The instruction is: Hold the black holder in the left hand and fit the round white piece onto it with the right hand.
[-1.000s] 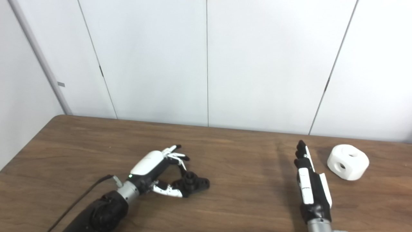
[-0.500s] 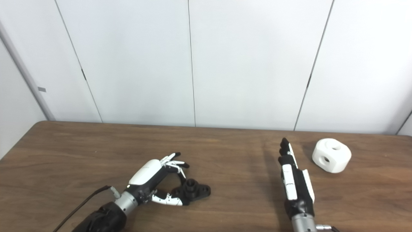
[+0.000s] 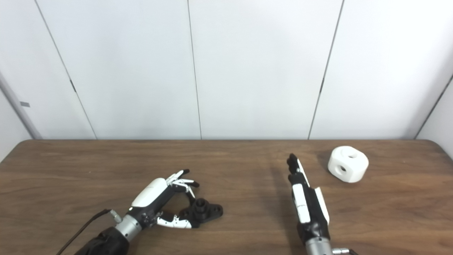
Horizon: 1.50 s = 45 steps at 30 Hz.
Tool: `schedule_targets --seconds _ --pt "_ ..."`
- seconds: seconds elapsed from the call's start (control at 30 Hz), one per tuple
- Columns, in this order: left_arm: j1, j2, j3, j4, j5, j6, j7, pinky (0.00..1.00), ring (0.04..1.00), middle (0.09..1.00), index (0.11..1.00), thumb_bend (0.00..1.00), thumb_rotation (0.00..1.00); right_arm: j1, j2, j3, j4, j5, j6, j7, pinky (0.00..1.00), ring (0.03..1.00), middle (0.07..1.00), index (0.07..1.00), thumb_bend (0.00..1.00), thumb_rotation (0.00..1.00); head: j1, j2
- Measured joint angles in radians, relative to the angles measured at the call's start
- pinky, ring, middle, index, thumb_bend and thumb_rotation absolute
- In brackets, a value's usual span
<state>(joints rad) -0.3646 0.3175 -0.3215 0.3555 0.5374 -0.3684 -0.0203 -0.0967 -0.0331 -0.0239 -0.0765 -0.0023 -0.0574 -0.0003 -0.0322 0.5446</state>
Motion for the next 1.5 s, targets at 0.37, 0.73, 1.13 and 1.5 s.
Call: schedule_targets --seconds 0.37,0.73,1.13,1.5 --pt "-0.008 -0.003 0.000 0.014 0.002 -0.009 0.001 1.00 1.000 0.817 0.482 0.52 0.05 -0.002 -0.073 -0.048 -0.217 -0.215 0.051 -0.063 0.73 0.819 0.812 0.751 0.48 0.29 -0.046 0.002" --pt "-0.010 -0.002 0.000 0.022 0.000 -0.033 -0.001 1.00 1.000 0.811 0.482 0.52 0.05 -0.017 -0.188 -0.211 -0.240 -0.284 0.031 -0.143 0.69 0.810 0.824 0.743 0.62 0.29 -0.149 -0.005" --pt "-0.023 0.000 0.006 0.055 -0.005 -0.072 -0.002 1.00 0.994 0.813 0.483 0.52 0.05 -0.028 -0.303 -0.295 -0.002 -0.443 -0.032 -0.299 0.77 0.844 0.849 0.805 0.77 0.37 -0.232 -0.020" --pt "-0.022 0.011 0.009 0.056 -0.023 -0.076 -0.020 1.00 0.983 0.815 0.483 0.52 0.05 -0.085 -0.353 -0.260 0.149 -0.433 0.054 -0.253 0.76 0.867 0.890 0.874 0.85 0.40 -0.282 -0.021"
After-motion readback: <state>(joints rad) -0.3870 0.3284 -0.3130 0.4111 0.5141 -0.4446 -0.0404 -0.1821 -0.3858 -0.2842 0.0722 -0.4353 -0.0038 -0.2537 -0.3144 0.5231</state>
